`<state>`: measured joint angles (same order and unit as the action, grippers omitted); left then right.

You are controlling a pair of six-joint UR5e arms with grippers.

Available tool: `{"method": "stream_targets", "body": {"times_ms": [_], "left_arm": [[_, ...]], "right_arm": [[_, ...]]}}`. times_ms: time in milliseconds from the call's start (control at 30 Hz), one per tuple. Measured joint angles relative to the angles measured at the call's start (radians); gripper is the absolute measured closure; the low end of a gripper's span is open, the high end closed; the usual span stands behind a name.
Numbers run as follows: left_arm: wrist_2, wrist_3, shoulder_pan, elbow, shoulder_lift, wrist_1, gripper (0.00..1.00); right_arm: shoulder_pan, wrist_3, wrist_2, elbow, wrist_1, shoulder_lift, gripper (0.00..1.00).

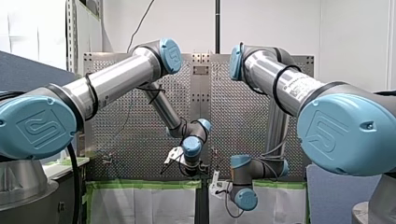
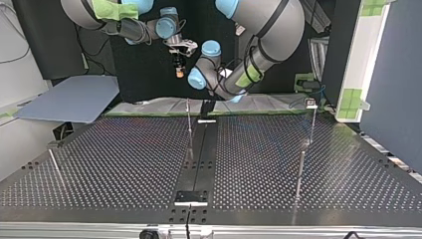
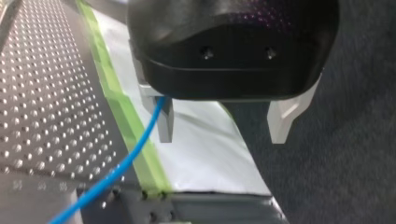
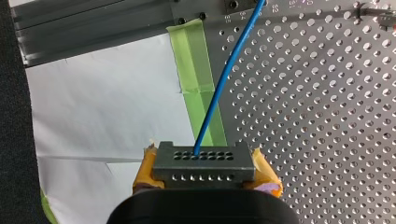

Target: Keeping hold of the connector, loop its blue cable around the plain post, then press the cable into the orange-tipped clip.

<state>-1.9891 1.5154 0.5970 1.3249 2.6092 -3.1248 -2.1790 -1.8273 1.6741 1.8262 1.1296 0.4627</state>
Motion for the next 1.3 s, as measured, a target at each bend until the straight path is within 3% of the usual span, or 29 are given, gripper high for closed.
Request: {"method": "stream_targets", "body": {"times_ms": [333,400,467,500,533,567,600,667,967,1300], "left_arm": [[0.04,0.048,0.003,0.0,0.0,-0.01,0.0],[0.04,0.049,0.004,0.003,-0.001,-0.008,0.06],[0.043,0.047,0.005,0.008,-0.001,-0.003,0.5],[0.045,0.045,0.005,0.014,-0.001,0.004,0.5],[0.047,0.044,0.006,0.018,-0.001,0.01,0.66],[0.048,0.044,0.006,0.023,-0.001,0.018,0.89],[0.049,0.044,0.006,0.03,-0.001,0.029,0.89],[0.049,0.044,0.007,0.04,-0.001,0.047,1.0],[0.046,0.072,0.002,0.052,-0.001,0.089,1.0],[-0.011,0.095,0.01,0.053,-0.003,0.077,1.0]], "right_arm": [[0.0,-0.001,-0.004,0.0,0.003,0.0,1.0],[0.0,-0.001,-0.004,0.0,0.003,0.0,1.0],[0.0,-0.001,-0.005,0.0,0.003,0.0,1.0],[0.0,-0.001,-0.005,0.0,0.003,0.0,1.0],[0.0,-0.001,-0.005,0.0,0.002,0.0,1.0],[0.0,0.0,-0.005,0.0,0.002,0.0,1.0],[0.0,0.0,-0.005,0.0,0.002,0.0,1.0],[0.0,0.0,-0.005,0.0,0.001,0.0,1.0],[0.0,0.0,-0.005,0.0,-0.004,0.0,1.0],[0.009,0.002,-0.002,0.0,-0.012,0.002,1.0]]}}
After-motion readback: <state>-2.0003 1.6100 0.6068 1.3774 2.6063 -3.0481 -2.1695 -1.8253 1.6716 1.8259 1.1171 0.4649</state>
